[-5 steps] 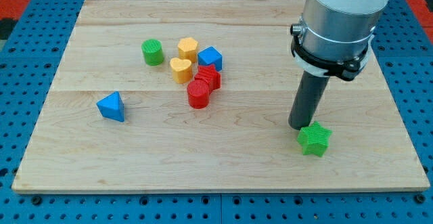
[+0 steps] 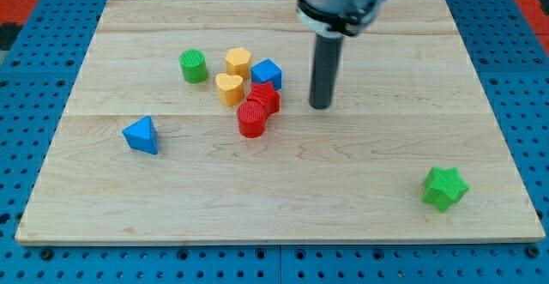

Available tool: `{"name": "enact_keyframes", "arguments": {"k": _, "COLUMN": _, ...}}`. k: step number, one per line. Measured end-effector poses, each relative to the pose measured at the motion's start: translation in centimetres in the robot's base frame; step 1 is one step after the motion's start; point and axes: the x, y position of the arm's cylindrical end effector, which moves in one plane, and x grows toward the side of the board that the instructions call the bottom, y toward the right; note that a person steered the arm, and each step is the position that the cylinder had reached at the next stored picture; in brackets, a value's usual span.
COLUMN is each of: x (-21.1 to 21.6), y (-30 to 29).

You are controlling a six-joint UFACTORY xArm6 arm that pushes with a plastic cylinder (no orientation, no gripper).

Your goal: Push red star below blue cube

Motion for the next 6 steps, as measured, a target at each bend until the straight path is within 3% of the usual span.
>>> {"name": "enact_keyframes", "arguments": {"k": 1, "x": -0.6, "y": -8.9}}
{"name": "enact_keyframes", "arguments": {"k": 2, "x": 0.0, "y": -14.0}}
{"name": "enact_keyframes", "arguments": {"k": 6, "x": 6.5, "y": -8.9}}
